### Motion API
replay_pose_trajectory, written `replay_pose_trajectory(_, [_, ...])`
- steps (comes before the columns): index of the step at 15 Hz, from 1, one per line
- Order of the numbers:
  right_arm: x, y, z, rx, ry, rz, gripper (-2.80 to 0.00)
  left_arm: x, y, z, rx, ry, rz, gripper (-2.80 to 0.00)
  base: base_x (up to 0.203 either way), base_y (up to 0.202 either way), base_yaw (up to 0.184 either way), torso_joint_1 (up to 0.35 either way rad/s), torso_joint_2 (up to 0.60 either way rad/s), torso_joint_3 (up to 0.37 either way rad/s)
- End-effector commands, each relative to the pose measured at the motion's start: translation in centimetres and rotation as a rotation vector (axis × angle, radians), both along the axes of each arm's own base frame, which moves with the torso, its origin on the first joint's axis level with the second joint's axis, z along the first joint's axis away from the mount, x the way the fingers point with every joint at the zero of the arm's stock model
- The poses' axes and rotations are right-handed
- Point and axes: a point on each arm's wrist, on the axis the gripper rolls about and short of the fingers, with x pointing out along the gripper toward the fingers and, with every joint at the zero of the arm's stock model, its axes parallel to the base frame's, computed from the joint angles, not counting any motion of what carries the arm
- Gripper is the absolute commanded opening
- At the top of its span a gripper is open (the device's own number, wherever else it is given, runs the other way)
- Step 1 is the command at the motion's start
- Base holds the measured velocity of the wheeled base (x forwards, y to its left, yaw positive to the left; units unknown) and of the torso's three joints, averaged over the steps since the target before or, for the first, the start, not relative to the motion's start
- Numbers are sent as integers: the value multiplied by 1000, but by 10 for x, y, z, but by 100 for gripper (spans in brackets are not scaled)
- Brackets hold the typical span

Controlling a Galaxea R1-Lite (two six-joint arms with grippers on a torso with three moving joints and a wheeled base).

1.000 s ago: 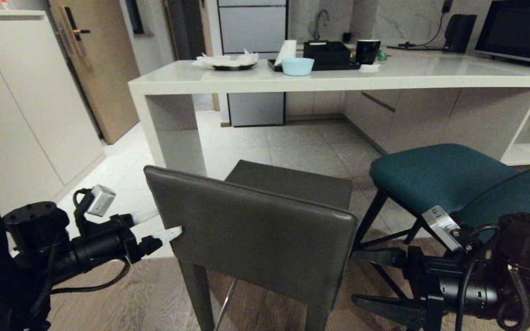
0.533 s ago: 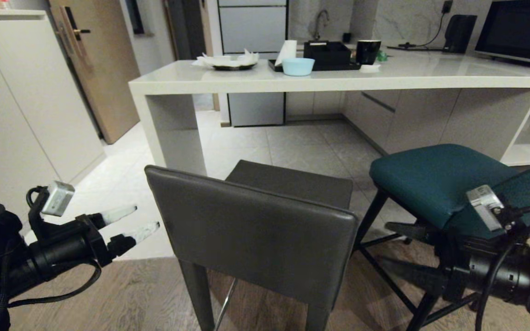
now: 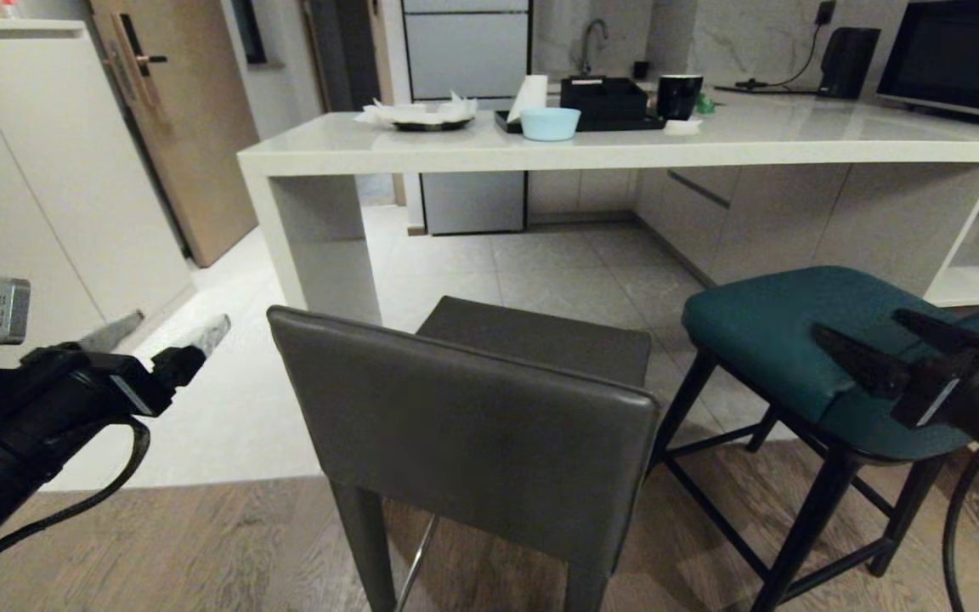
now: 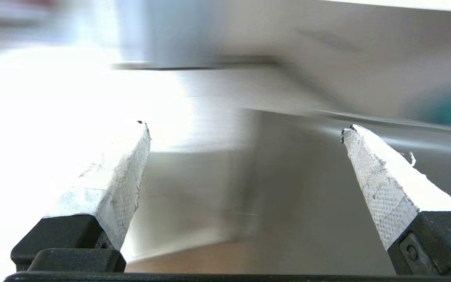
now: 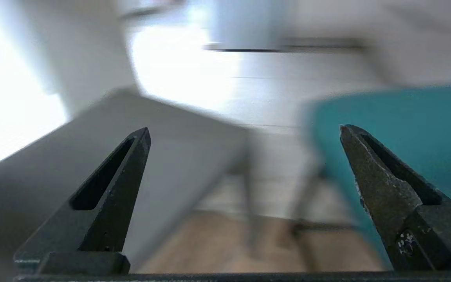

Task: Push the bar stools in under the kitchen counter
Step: Push the blue chair back under the dining table

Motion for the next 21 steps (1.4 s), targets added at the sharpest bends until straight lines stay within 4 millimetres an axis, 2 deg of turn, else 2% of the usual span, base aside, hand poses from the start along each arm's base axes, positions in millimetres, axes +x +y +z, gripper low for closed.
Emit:
replay_pose_trajectory(1, [-19, -6, 15, 14, -29, -154, 0, -9, -8, 10, -2, -32, 127, 0, 0, 0, 0, 0, 0, 0])
replay_pose_trajectory(4, [-51, -9, 21, 12, 38, -239, 0, -28, -14, 8, 68, 43, 207, 0, 0, 0, 0, 0, 0, 0])
replay_pose_trajectory(7, [-82, -11, 32, 19, -12, -279, 0, -63, -16, 23, 72, 21, 213, 0, 0, 0, 0, 0, 0, 0])
replay_pose_trajectory(10, [-124, -14, 41, 29, -67, -313, 0, -105, -14, 36, 61, -15, 209, 0, 0, 0, 0, 0, 0, 0])
replay_pose_trajectory(13, [-168, -16, 45, 36, -109, -344, 0, -158, -9, 42, 42, -89, 214, 0, 0, 0, 0, 0, 0, 0])
replay_pose_trajectory(16, [-205, -16, 38, 28, -140, -373, 0, -209, -4, 33, 36, -123, 222, 0, 0, 0, 0, 0, 0, 0])
replay_pose_trajectory(18, [-226, -14, 24, 19, -150, -363, 0, -239, -2, 26, 41, -110, 250, 0, 0, 0, 0, 0, 0, 0])
replay_pose_trajectory(19, [-232, -14, 16, 9, -145, -348, 0, -251, -4, 26, 54, -135, 281, 0, 0, 0, 0, 0, 0, 0])
replay_pose_trajectory(21, [-236, -13, 8, -17, -145, -311, 0, -258, -6, 21, 80, -142, 251, 0, 0, 0, 0, 0, 0, 0])
